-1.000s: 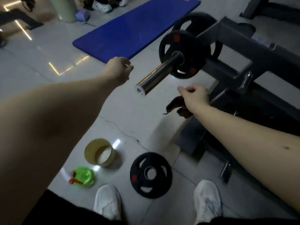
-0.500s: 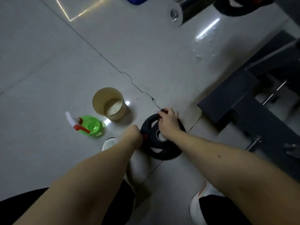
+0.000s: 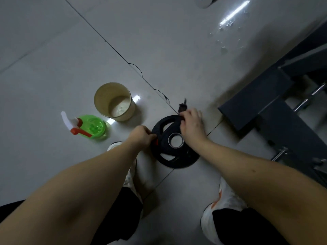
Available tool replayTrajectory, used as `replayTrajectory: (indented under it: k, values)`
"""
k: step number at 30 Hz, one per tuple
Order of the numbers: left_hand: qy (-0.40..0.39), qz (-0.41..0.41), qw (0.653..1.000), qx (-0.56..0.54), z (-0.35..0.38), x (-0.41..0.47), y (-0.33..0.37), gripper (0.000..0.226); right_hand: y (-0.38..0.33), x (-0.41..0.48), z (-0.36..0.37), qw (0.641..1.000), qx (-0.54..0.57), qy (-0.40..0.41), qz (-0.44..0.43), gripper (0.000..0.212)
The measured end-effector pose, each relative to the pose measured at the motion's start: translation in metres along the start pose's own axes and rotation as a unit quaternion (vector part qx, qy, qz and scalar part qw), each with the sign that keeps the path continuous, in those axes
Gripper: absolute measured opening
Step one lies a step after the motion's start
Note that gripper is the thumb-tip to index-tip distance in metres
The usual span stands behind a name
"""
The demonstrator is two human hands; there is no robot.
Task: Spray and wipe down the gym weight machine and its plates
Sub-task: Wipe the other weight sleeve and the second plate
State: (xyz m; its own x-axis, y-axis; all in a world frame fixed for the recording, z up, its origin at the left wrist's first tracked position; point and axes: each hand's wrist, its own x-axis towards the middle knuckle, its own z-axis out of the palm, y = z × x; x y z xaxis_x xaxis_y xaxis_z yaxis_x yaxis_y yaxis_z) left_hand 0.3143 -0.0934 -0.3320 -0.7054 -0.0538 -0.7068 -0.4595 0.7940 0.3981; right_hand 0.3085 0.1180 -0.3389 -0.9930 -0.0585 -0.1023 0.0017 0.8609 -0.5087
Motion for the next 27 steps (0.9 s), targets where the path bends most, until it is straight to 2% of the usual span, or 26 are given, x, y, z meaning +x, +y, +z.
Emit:
replayTrajectory:
  k: [3, 6, 8, 13, 16, 18, 21, 25, 27]
  values:
    - [0.012, -0.003, 1.000, 0.009, 0.003, 0.002, -0.002, 0.023, -0.020, -0.042, 0.014, 0.996, 0.011, -0.087, -0.030, 0.022]
    - [0.039, 0.010, 0.999, 0.017, 0.002, 0.007, 0.005, 0.026, -0.005, -0.102, 0.003, 0.984, 0.020, -0.167, -0.054, 0.017]
    - [0.059, 0.024, 0.997, 0.032, 0.002, 0.012, 0.018, 0.029, 0.006, -0.108, -0.009, 0.977, 0.033, -0.207, -0.048, 0.017]
    - [0.074, 0.107, 0.974, 0.186, 0.000, 0.026, 0.060, 0.025, -0.004, -0.072, -0.046, 0.980, 0.096, -0.148, 0.094, 0.023]
    - [0.059, 0.151, 0.941, 0.297, -0.006, 0.033, 0.075, 0.014, -0.004, -0.054, -0.065, 0.968, 0.149, -0.131, 0.152, 0.044]
    - [0.064, 0.173, 0.918, 0.351, -0.010, 0.032, 0.080, 0.019, 0.001, -0.049, -0.078, 0.966, 0.160, -0.116, 0.167, 0.055]
    - [0.064, 0.190, 0.912, 0.358, -0.013, 0.019, 0.091, 0.040, 0.009, -0.045, -0.098, 0.968, 0.150, -0.098, 0.178, 0.061]
    - [0.043, 0.206, 0.927, 0.311, -0.024, -0.014, 0.121, 0.038, 0.006, -0.044, -0.127, 0.975, 0.139, -0.079, 0.155, 0.064]
    - [0.041, 0.232, 0.923, 0.305, -0.028, -0.036, 0.139, 0.040, 0.001, -0.043, -0.141, 0.976, 0.139, -0.074, 0.152, 0.067]
